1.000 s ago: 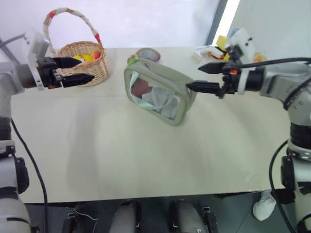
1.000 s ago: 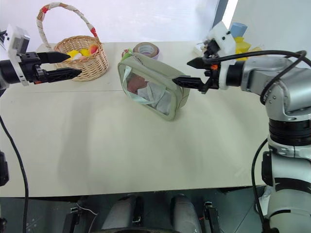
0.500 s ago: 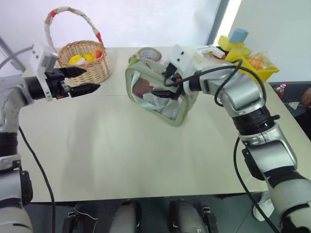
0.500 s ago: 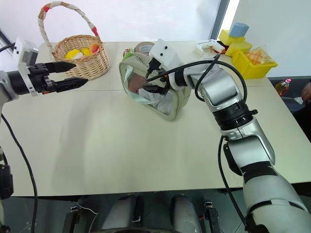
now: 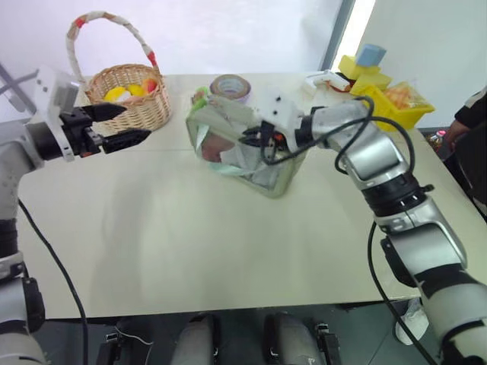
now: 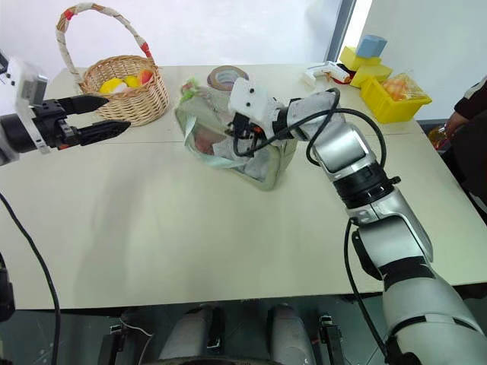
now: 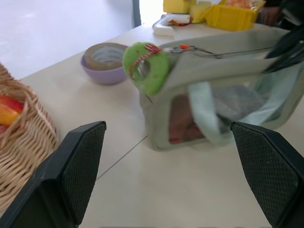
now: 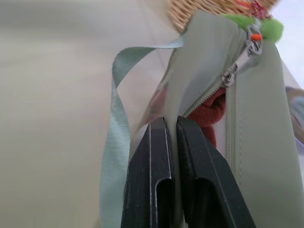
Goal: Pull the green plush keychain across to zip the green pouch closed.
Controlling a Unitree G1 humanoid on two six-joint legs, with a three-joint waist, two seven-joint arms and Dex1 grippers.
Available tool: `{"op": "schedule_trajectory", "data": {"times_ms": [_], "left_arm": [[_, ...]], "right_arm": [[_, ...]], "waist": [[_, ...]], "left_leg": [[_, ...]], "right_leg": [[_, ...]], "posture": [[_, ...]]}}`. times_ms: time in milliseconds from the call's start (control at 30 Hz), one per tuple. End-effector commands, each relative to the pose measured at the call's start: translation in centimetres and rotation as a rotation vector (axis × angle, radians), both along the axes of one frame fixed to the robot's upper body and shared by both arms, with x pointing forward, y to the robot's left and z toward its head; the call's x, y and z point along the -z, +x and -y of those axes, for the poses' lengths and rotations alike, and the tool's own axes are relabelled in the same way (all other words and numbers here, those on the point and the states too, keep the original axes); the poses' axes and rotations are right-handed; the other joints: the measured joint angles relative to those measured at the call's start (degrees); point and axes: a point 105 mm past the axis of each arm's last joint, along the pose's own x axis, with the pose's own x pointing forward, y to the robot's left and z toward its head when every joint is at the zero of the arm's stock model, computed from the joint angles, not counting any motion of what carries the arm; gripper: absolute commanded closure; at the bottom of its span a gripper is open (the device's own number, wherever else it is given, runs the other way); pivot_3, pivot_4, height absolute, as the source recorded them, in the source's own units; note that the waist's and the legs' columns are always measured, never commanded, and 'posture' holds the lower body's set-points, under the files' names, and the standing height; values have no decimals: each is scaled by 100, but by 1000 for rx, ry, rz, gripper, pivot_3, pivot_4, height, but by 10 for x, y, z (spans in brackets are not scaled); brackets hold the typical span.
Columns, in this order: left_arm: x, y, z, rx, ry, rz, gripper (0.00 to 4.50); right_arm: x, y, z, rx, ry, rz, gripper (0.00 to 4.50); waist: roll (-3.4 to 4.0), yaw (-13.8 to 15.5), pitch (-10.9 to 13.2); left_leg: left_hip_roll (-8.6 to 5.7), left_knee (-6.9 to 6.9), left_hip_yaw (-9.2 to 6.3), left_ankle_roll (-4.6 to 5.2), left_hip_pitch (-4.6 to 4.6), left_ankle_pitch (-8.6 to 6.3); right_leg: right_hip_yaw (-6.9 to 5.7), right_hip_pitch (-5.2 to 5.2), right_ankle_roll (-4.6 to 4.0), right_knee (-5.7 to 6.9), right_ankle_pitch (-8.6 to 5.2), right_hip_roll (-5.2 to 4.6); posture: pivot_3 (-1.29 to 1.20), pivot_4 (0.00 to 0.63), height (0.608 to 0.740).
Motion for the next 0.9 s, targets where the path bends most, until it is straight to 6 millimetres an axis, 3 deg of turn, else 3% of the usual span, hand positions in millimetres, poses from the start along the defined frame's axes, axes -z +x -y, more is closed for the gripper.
{"op": "schedule_trajectory", "data": {"times_ms": [33,267,567,633,767,867,900], "left_arm": [[-15,-7,-5,-11,7,53,0],[-14,-8,0,3,-1,49,0],[-20,-6,-1,0,-6,55,0],[-18,-6,0,6,-4,46,0],[-16,-7,-1,4,-1,39,0],[-15,-8,-2,0,1,34,0],[-14,-8,-2,-1,2,31,0]], "right_arm": [[-19,-19,3,-112,-8,57,4484],[1,-32,-9,-181,12,19,4484],[-40,-31,-15,-223,101,118,4484],[-36,-35,-18,-250,107,82,4484],[-6,-41,-21,-282,53,35,4484],[2,-44,-20,-290,38,28,4484],[3,-46,-19,-298,30,21,4146]], "waist": [[0,14,0],[-1,6,0],[1,1,1],[0,15,1],[-3,35,-1],[-3,26,-1],[-3,26,-1]], "left_leg": [[0,0,0,0,0,0],[0,0,-1,0,1,0],[2,-1,5,-2,5,1],[1,-1,4,-3,4,1],[0,1,1,-2,4,1],[-1,1,1,-2,4,1],[-1,1,0,-2,5,1]], "right_leg": [[0,0,0,0,0,0],[-1,2,0,0,0,0],[0,-1,-1,1,0,3],[0,-1,-1,1,0,0],[-1,5,-1,1,0,-1],[-1,6,-1,1,0,-1],[-1,6,-1,1,0,-1]], "posture": [[0,150,739],[0,150,739],[0,150,739],[0,150,739],[0,150,739],[0,150,739],[0,150,739]]}}
